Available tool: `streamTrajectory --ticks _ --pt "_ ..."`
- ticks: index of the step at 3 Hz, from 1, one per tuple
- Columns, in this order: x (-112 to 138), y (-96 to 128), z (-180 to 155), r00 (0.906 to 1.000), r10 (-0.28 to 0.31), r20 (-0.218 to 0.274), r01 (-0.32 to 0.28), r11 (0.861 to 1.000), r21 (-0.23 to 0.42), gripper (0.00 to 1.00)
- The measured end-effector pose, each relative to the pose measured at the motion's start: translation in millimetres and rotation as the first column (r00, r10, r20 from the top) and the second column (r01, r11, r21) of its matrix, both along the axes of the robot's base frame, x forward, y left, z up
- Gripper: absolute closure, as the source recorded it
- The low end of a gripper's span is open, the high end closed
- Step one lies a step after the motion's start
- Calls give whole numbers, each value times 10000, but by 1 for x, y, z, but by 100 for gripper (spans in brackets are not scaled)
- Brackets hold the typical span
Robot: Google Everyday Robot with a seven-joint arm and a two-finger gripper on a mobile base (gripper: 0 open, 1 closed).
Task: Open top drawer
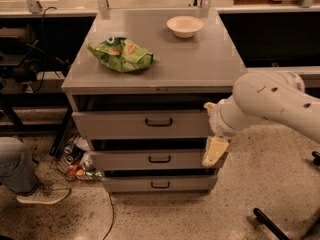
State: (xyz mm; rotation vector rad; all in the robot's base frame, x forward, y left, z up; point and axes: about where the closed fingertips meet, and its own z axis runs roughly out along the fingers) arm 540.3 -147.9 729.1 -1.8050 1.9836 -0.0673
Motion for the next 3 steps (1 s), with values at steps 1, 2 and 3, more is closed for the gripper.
streamTrajectory --ticks 1,2,3 --pt "30 -4 -16 9985 -343 434 342 9994 46 0" --pt "58 -5 -31 9962 -575 651 571 9983 81 0" --pt "82 -6 -46 9953 -715 647 710 9974 97 0"
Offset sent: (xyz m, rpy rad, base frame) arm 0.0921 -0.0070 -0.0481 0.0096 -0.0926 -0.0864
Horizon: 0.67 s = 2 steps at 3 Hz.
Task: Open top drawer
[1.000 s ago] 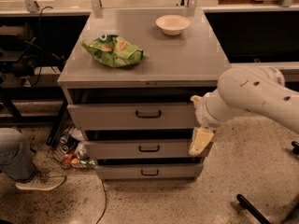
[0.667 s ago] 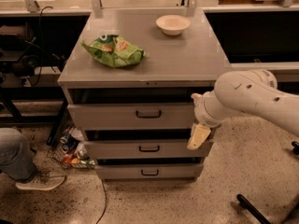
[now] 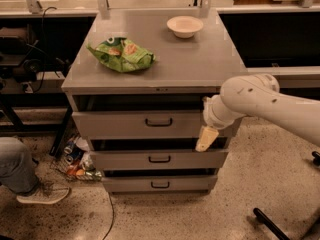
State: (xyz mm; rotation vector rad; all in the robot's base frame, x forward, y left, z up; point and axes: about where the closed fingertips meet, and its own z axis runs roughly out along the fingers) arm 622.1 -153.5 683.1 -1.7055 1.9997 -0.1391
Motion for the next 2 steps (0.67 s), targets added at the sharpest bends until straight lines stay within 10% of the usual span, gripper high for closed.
streamTrajectory --ticks 2 --pt "37 4 -28 9992 33 -396 -24 9997 234 16"
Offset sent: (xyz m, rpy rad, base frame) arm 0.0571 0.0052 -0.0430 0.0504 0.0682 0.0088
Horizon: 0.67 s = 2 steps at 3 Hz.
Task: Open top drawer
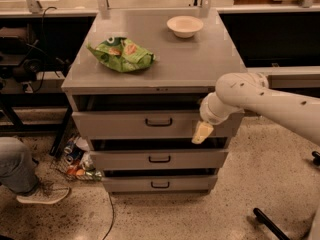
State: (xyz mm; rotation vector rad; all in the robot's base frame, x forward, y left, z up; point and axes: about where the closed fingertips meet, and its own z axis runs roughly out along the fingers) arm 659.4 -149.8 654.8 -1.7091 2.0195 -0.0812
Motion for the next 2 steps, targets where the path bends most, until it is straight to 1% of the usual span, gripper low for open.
streamTrajectory --ticks 1,2 --pt "1 -2 -5 9999 -18 -111 20 9999 167 39" --pt "-18 -9 4 9998 -220 20 220 9994 253 62"
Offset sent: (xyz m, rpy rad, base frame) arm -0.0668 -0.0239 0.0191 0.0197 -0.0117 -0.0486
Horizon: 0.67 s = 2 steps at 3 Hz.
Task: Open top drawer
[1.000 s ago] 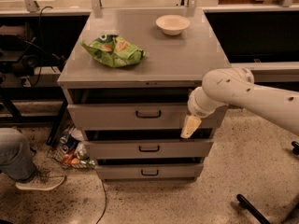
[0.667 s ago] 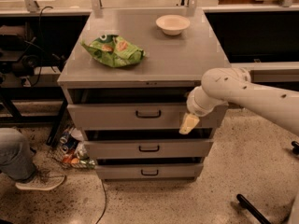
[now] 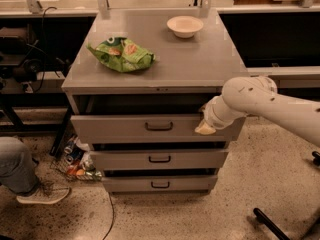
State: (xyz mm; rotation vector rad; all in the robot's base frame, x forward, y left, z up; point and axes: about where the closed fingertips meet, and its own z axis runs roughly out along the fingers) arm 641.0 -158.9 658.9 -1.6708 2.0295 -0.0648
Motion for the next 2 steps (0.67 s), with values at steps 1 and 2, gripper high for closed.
streamTrajectory --ticks 1,2 --pt "-56 -4 8 9998 -34 -195 41 9993 361 86" --pt "-95 -1 3 9979 92 -634 -35 9961 881 100"
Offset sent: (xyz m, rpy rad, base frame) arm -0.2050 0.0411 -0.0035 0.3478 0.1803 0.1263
